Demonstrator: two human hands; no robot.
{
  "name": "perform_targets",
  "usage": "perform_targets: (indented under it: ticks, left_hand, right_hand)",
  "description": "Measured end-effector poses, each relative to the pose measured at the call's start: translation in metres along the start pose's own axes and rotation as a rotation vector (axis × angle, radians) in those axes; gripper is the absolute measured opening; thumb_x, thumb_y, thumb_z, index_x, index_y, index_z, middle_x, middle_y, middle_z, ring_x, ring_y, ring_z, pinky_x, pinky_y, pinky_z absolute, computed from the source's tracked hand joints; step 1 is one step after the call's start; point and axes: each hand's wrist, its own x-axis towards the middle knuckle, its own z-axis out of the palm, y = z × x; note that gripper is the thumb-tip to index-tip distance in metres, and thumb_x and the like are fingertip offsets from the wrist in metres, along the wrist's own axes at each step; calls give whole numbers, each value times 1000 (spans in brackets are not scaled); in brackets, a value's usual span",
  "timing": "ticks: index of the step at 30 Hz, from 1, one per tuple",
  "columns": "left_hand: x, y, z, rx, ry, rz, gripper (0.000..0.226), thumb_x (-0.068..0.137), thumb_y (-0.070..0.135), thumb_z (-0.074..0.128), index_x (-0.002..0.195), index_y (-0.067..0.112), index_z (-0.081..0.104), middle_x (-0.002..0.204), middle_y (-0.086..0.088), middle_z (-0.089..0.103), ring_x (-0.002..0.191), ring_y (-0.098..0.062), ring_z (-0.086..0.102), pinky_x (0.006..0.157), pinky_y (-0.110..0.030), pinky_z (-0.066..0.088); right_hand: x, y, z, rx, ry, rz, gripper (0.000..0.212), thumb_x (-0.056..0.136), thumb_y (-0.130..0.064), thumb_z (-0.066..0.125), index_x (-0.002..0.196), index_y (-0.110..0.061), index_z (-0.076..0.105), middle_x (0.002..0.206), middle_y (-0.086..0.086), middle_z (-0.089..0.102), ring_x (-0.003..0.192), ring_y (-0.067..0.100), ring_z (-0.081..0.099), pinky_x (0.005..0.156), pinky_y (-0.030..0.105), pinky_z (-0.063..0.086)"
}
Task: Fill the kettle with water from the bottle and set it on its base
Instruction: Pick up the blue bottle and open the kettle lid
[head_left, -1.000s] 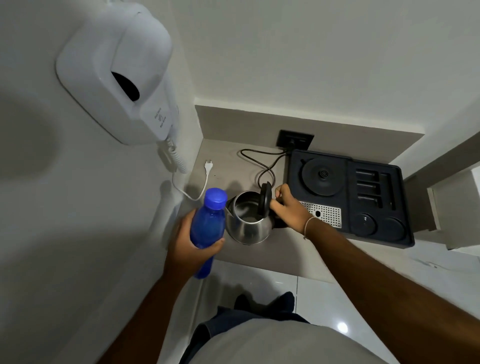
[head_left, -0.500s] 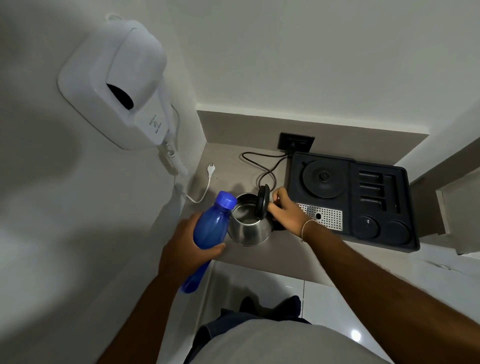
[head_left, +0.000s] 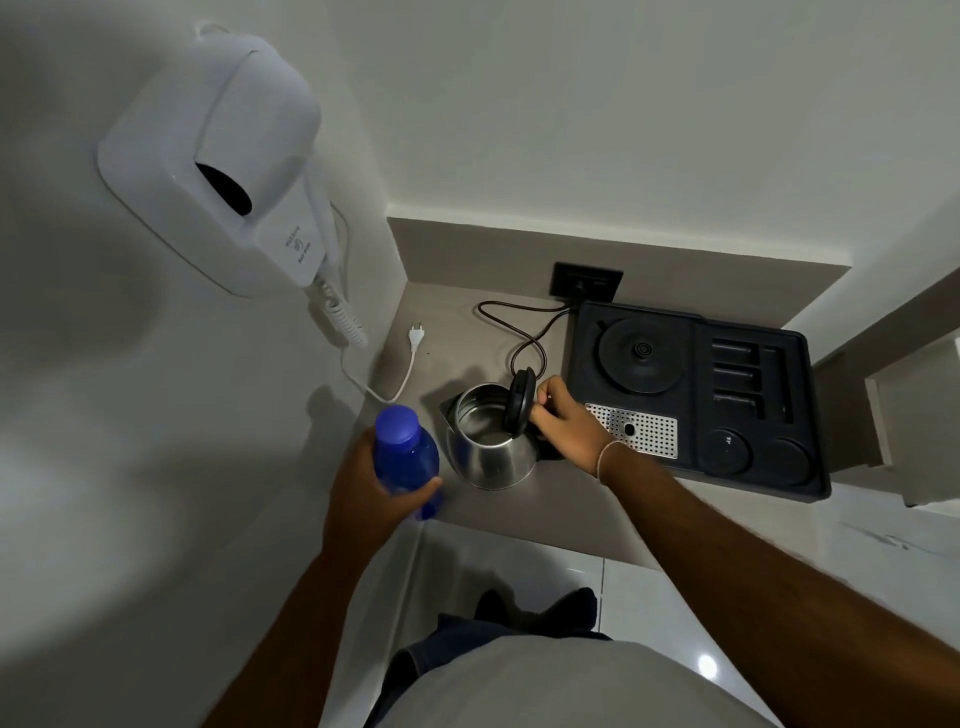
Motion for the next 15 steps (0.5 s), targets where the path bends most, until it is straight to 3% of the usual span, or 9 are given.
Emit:
perform_targets:
  ticks: [3, 5, 8, 10, 12, 15]
  left_hand:
    - [2, 2, 7, -59, 29, -5, 83, 68, 21, 101, 137, 33, 56, 126, 14, 67, 118, -2, 63, 107, -38, 51]
    - [4, 6, 12, -101, 55, -21, 84, 69, 14, 100, 132, 46, 55, 126, 18, 66, 116, 5, 64, 104, -30, 51]
    - [6, 9, 17, -167, 110, -88, 79, 71, 5, 97, 119, 49, 52, 117, 19, 65, 104, 19, 62, 106, -37, 51]
    - [10, 6, 18, -203, 110, -118, 78, 72, 2, 95, 119, 48, 51, 118, 19, 63, 104, 13, 64, 111, -45, 50]
    - [14, 5, 15, -226, 60, -123, 91, 69, 1, 97, 131, 46, 48, 129, 13, 62, 117, -1, 62, 116, -50, 47]
    - [12, 1, 3, -241, 45, -138, 140, 60, 2, 101, 165, 36, 16, 168, -6, 35, 151, -21, 39, 120, -46, 38]
  right_hand:
    - [-3, -1, -1, -8, -1, 4, 34, 87, -66, 56, 89, -36, 41, 84, 3, 59, 82, 21, 54, 98, 65, 54]
    - [-4, -2, -2, -15, 0, 2, 33, 88, -66, 56, 89, -37, 41, 84, 2, 59, 81, 21, 54, 97, 65, 54]
    - [-7, -4, -2, -3, 2, 2, 35, 88, -63, 55, 92, -31, 41, 84, 4, 57, 80, 20, 52, 96, 65, 54]
    - [-9, -5, -2, -1, -1, -6, 40, 87, -64, 54, 96, -26, 42, 85, 4, 58, 81, 20, 52, 96, 64, 54]
    - [-9, -6, -2, -3, 0, -14, 45, 87, -65, 53, 99, -23, 43, 86, 5, 59, 82, 20, 53, 97, 63, 53]
    - [-9, -6, -2, 1, -3, -13, 47, 86, -65, 54, 100, -21, 44, 87, 5, 60, 83, 20, 54, 98, 64, 53]
